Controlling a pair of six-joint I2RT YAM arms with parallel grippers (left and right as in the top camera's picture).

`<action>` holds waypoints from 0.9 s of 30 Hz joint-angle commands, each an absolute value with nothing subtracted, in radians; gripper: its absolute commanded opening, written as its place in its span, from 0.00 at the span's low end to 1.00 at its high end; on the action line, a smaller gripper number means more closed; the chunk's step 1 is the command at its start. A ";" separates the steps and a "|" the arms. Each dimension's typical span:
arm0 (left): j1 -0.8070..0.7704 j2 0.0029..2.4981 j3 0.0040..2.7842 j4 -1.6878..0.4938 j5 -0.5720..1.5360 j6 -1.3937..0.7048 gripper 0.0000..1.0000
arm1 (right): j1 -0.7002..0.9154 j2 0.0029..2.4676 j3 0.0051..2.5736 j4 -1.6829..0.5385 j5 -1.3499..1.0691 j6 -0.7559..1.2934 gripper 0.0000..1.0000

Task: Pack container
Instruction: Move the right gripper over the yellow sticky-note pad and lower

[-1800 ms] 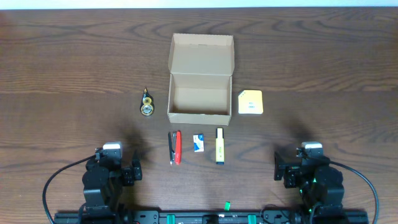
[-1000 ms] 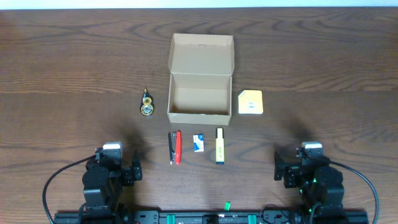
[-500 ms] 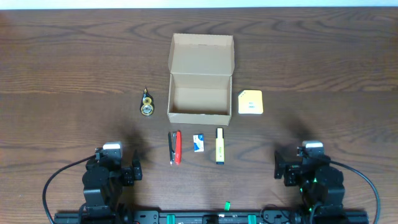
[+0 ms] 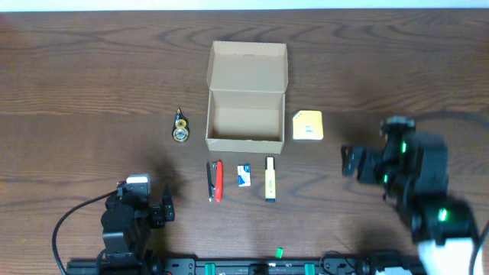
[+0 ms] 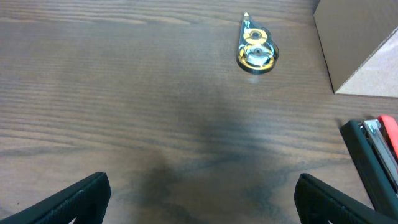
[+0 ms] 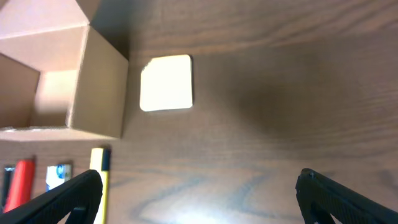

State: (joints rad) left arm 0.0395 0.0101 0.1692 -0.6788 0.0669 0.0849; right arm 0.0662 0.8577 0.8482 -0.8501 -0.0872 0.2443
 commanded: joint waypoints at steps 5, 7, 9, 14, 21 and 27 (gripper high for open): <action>0.047 0.004 0.160 -0.683 0.052 0.082 0.95 | 0.075 1.245 1.276 -1.041 -0.106 0.222 0.99; 0.047 0.004 0.160 -0.683 0.052 0.082 0.95 | 0.075 1.339 1.365 -1.084 -0.107 0.220 0.99; 0.047 0.004 0.160 -0.683 0.052 0.082 0.96 | 0.075 1.409 1.422 -1.111 -0.107 0.220 0.99; 0.047 0.004 0.160 -0.683 0.052 0.082 0.95 | 0.076 1.534 1.457 -1.115 -0.126 0.220 0.99; 0.047 0.004 0.160 -0.683 0.052 0.082 0.95 | 0.076 1.613 1.457 -1.115 -0.131 0.220 0.99; 0.047 0.004 0.160 -0.683 0.052 0.082 0.95 | 0.076 1.632 1.456 -1.079 -0.141 0.223 0.99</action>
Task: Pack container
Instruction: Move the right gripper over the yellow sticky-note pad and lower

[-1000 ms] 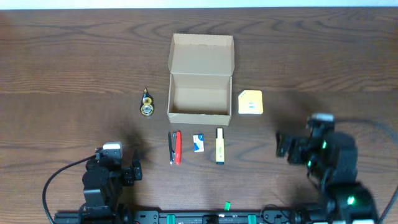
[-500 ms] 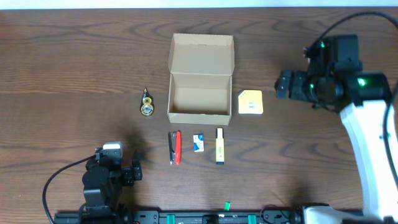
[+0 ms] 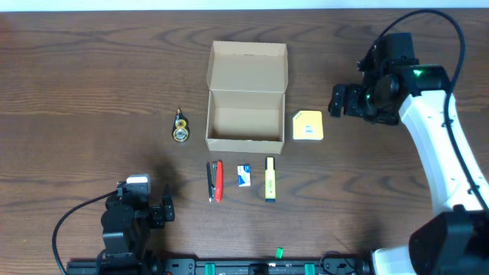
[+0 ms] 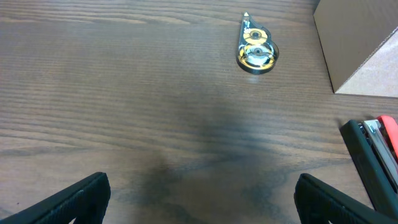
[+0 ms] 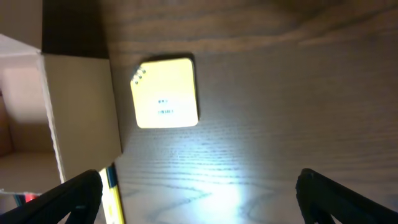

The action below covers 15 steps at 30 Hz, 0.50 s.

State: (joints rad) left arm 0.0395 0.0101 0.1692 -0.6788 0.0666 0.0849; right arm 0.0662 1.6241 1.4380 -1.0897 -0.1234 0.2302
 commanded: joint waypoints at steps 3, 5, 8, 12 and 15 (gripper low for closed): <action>0.047 0.004 0.160 -0.683 0.052 0.082 0.95 | 0.080 1.641 1.457 -1.078 -0.132 0.224 0.99; 0.047 0.004 0.160 -0.683 0.052 0.082 0.95 | 0.080 1.655 1.461 -1.086 -0.123 0.232 0.99; 0.047 0.004 0.160 -0.683 0.052 0.082 0.95 | 0.080 1.692 1.497 -1.118 -0.105 0.257 0.99; 0.047 0.004 0.160 -0.683 0.052 0.082 0.95 | 0.085 1.770 1.607 -1.184 -0.088 0.254 0.99; 0.047 0.004 0.160 -0.683 0.052 0.082 0.95 | 0.102 1.846 1.694 -1.258 -0.052 0.252 0.99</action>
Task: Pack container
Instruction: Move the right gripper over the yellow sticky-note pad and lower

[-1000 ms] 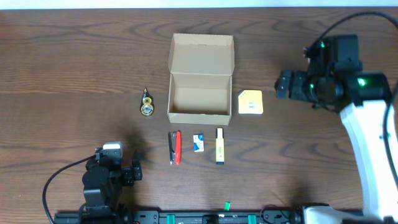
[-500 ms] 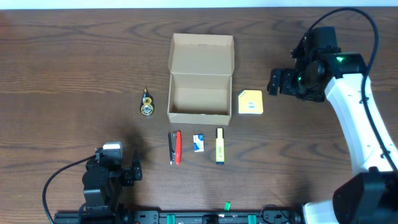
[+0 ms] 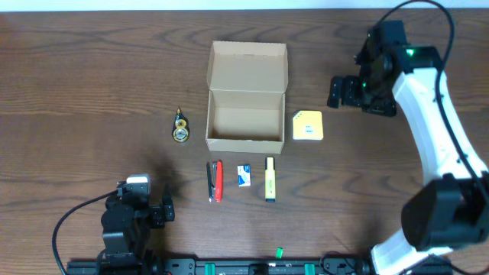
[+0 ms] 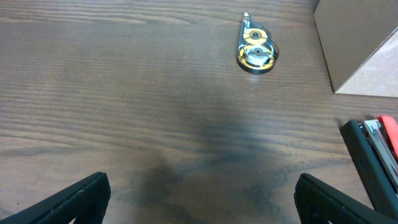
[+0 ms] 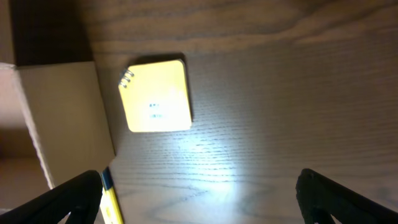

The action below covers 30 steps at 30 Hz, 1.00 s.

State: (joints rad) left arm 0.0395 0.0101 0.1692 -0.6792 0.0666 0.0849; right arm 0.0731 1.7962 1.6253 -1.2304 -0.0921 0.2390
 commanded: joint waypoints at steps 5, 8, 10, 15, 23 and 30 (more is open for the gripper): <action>0.047 0.004 0.160 -0.683 0.052 0.082 0.95 | 0.127 1.953 1.741 -1.318 -0.057 0.219 0.99; 0.047 0.004 0.160 -0.683 0.052 0.082 0.96 | 0.149 2.004 1.741 -1.326 -0.056 0.219 0.99; 0.047 0.004 0.160 -0.683 0.052 0.082 0.96 | 0.162 2.025 1.741 -1.324 -0.056 0.216 0.99; 0.047 0.004 0.160 -0.683 0.052 0.082 0.95 | 0.199 2.061 1.741 -1.292 -0.049 0.200 0.99; 0.047 0.004 0.160 -0.683 0.052 0.082 0.95 | 0.231 2.075 1.740 -1.248 -0.026 0.205 0.99; 0.047 0.004 0.160 -0.683 0.052 0.082 0.95 | 0.231 2.108 1.737 -1.229 -0.034 0.205 0.99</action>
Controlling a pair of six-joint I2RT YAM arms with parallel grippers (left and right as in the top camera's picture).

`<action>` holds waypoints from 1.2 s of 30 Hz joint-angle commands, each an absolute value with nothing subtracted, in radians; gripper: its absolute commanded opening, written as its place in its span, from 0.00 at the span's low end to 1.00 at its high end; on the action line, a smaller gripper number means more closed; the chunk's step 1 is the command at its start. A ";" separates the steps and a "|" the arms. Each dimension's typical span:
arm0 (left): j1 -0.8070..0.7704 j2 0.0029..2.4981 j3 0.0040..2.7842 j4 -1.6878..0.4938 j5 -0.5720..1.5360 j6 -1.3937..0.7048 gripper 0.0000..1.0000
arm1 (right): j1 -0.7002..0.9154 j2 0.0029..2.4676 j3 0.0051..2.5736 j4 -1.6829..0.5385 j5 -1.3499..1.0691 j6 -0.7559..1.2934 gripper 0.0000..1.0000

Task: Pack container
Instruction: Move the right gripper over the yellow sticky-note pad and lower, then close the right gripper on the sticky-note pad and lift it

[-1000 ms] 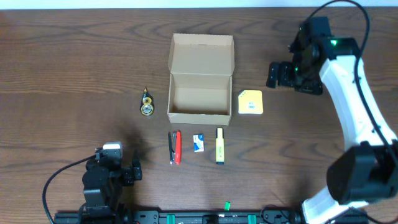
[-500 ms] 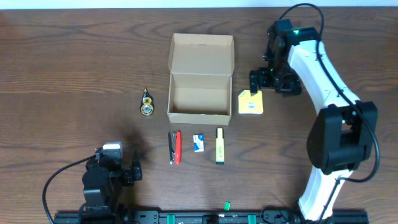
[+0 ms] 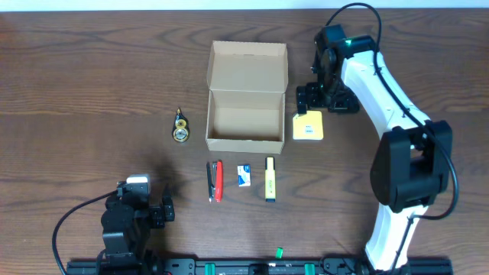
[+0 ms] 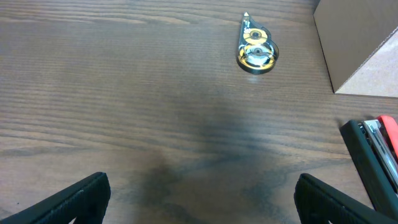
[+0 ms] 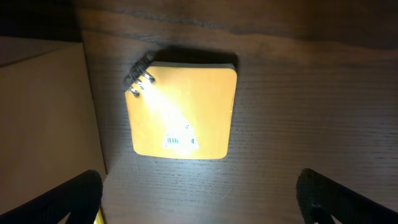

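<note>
An open cardboard box (image 3: 246, 114) stands mid-table with its lid folded back. A yellow spiral notepad (image 3: 307, 125) (image 5: 181, 112) lies just right of it. My right gripper (image 3: 324, 98) (image 5: 199, 202) hovers open just behind and above the notepad, nothing between its fingers. A correction tape dispenser (image 3: 180, 127) (image 4: 255, 51) lies left of the box. In front of the box lie a red and black stapler (image 3: 215, 181) (image 4: 372, 155), a small blue and white eraser (image 3: 244, 175) and a yellow highlighter (image 3: 269, 179). My left gripper (image 3: 137, 210) (image 4: 202, 199) rests open at the front left.
The box wall (image 5: 46, 106) stands close to the notepad's left edge. Bare wood table (image 3: 92, 84) stretches left and right of the items. A cable runs from the left arm's base along the front edge.
My right gripper has moved left and lower, from right of the notepad to just above it; the notepad now fills more of the right wrist view. The left arm is unchanged.
My right gripper was first low at the front right of the table. It then stood raised to the right of the notepad, then slightly farther back, and now hangs open close over the notepad. All items and the left arm have stayed put.
</note>
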State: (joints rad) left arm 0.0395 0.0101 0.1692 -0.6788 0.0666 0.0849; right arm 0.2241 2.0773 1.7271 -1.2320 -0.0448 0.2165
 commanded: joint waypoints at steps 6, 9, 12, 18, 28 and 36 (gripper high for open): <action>0.047 0.004 0.160 -0.683 0.052 0.082 0.95 | 0.235 2.149 1.737 -1.222 -0.033 0.205 0.99; 0.047 0.004 0.160 -0.683 0.052 0.082 0.95 | 0.237 2.166 1.737 -1.215 -0.034 0.205 0.99; 0.047 0.004 0.160 -0.683 0.052 0.082 0.95 | 0.237 2.188 1.737 -1.208 -0.034 0.205 0.99; 0.047 0.004 0.160 -0.683 0.052 0.082 0.95 | 0.249 2.224 1.737 -1.199 -0.035 0.204 0.99; 0.047 0.004 0.160 -0.683 0.052 0.082 0.95 | 0.282 2.235 1.737 -1.177 -0.037 0.186 0.99; 0.047 0.004 0.160 -0.683 0.052 0.082 0.95 | 0.282 2.291 1.735 -1.177 -0.022 0.186 0.94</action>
